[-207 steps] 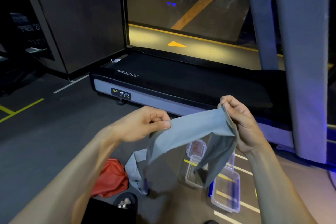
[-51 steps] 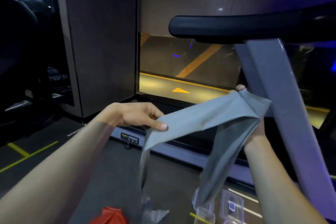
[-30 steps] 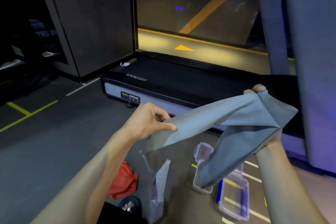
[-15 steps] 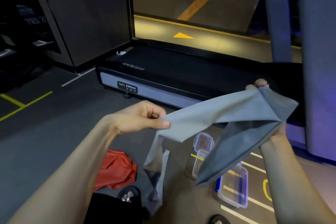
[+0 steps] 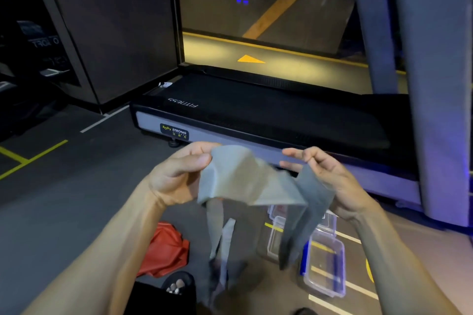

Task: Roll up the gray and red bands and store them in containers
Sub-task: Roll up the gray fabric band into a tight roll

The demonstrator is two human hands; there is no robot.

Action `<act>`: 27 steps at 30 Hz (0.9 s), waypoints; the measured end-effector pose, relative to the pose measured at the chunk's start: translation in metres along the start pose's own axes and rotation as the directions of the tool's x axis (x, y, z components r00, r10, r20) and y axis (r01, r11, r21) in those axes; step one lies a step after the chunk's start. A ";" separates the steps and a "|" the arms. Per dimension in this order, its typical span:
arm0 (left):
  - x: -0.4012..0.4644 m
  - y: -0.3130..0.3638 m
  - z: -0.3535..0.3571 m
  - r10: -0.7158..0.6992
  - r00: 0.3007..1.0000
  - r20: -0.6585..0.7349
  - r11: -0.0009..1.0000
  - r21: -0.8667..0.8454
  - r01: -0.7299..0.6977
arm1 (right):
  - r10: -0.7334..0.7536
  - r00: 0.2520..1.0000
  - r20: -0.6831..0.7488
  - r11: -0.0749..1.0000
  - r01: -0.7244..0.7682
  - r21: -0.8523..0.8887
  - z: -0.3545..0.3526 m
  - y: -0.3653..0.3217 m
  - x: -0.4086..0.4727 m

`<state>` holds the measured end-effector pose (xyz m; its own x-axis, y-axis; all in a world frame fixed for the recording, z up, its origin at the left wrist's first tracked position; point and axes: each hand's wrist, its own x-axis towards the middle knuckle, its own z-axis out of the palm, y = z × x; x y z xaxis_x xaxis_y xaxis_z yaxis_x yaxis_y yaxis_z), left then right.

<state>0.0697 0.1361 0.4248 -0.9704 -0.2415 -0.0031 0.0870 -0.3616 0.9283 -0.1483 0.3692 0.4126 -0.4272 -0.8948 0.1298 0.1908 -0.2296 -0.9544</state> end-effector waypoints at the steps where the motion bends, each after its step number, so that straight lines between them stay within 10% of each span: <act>1: 0.000 0.000 0.004 0.013 0.998 0.067 1.000 0.002 -0.013 | -0.013 1.000 0.010 1.000 0.013 0.004 0.003 0.001 0.001; 11: 0.004 0.000 0.026 -0.089 0.976 0.200 0.965 0.260 0.035 | -0.159 0.971 0.179 0.931 0.087 0.355 0.068 -0.023 0.014; 17: 0.006 -0.001 0.027 -0.049 0.979 0.198 0.937 0.348 -0.024 | -0.123 0.964 0.236 0.952 0.182 -0.247 0.093 -0.001 0.020; 27: 0.004 0.002 0.038 -0.061 0.974 0.217 0.814 0.576 -0.078 | 0.017 0.960 0.279 0.829 0.142 -0.540 0.085 -0.002 0.012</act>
<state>0.0572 0.1689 0.4410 -0.9996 -0.0176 0.0214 0.0165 0.2435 0.9698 -0.0788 0.3263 0.4385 -0.1601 -0.9699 0.1833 -0.3801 -0.1108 -0.9183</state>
